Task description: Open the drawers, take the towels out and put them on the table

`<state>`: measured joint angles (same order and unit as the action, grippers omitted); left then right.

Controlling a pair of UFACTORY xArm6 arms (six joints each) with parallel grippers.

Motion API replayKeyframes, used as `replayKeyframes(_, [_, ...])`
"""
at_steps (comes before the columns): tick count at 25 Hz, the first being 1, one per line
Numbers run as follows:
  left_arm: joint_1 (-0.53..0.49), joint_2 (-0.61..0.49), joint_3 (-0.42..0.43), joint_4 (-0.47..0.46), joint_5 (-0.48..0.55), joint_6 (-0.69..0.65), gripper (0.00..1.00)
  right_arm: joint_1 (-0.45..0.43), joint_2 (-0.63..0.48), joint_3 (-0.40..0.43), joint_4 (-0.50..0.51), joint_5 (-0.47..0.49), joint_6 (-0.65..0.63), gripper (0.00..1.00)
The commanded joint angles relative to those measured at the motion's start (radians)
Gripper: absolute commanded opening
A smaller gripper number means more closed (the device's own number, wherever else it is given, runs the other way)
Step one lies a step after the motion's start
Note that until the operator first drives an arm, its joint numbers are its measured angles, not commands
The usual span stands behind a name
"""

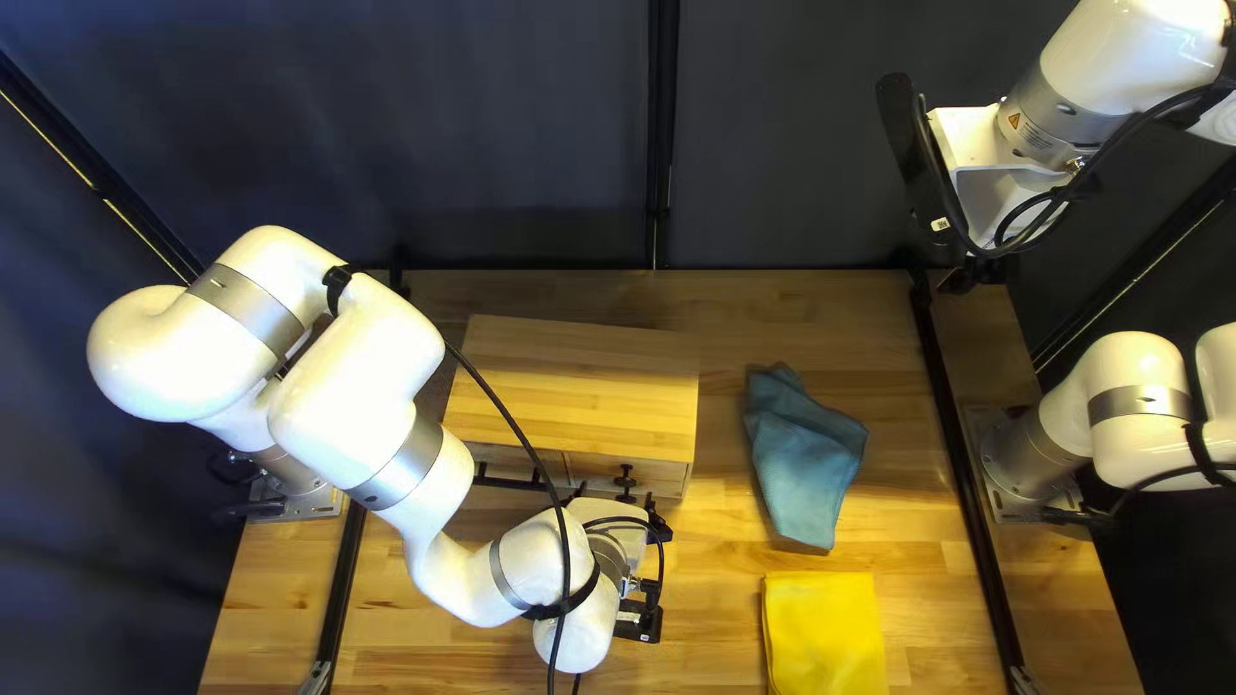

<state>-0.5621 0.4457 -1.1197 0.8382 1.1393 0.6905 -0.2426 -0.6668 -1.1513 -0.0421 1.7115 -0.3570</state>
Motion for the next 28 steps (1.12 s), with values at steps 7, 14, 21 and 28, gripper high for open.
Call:
replayKeyframes(7, [-0.019,0.055,-0.064,-0.016,0.011,0.009,1.00,0.000,0.000,0.000,0.000,0.000,0.000,1.00])
replayKeyframes(14, [-0.012,0.034,-0.047,-0.012,0.017,0.013,1.00,0.000,0.000,0.000,0.000,0.000,0.000,1.00])
replayKeyframes(21, [-0.010,0.026,-0.038,-0.006,0.019,0.009,0.24,0.000,0.000,0.000,0.000,0.000,0.000,1.00])
replayKeyframes(28, [-0.016,0.028,-0.041,-0.002,0.031,0.005,0.00,0.000,0.000,0.000,0.000,0.000,0.000,1.00])
